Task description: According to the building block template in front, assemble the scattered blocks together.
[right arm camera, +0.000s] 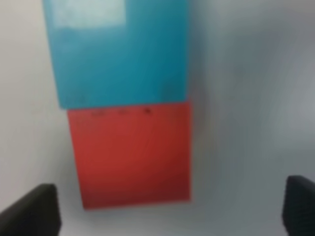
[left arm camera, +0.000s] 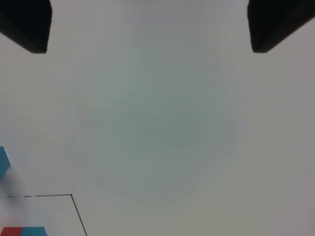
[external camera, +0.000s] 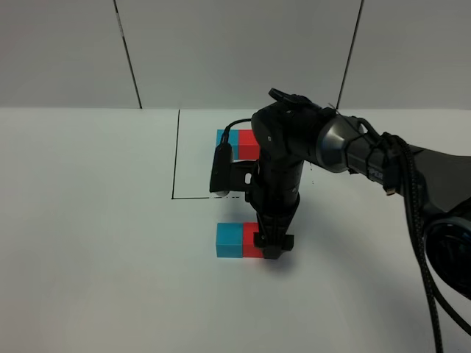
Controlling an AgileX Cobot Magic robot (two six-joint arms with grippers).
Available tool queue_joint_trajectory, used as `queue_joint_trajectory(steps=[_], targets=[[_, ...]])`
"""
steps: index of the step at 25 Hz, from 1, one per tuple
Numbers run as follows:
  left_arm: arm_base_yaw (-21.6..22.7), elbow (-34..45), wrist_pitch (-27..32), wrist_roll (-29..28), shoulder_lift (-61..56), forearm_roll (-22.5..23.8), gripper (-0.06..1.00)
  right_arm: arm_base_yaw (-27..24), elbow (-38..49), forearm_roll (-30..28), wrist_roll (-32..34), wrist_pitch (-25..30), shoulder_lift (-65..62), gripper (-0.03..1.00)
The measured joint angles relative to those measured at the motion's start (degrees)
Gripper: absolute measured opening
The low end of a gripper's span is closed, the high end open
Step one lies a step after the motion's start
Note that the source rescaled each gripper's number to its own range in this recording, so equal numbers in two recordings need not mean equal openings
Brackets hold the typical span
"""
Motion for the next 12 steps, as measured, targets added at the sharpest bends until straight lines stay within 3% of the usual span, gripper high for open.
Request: queue_joint_trajectory(steps=[2, 8, 12], targets=[[0.00, 0.00, 0.00, 0.00, 0.00, 0.00, 0.70, 0.00, 0.02, -0.39, 3.51, 0.53, -3.02, 1.00], [0.00, 0.00, 0.06, 0.00, 0.00, 0.00, 0.70, -1.99, 0.02, -0.44, 16.71, 1.28, -12.78, 1.00], [0.00, 0.00, 0.06, 0.00, 0.00, 0.00, 0.70, -8.00, 0.85, -2.04, 27.02, 1.81, -19.66, 1.00]])
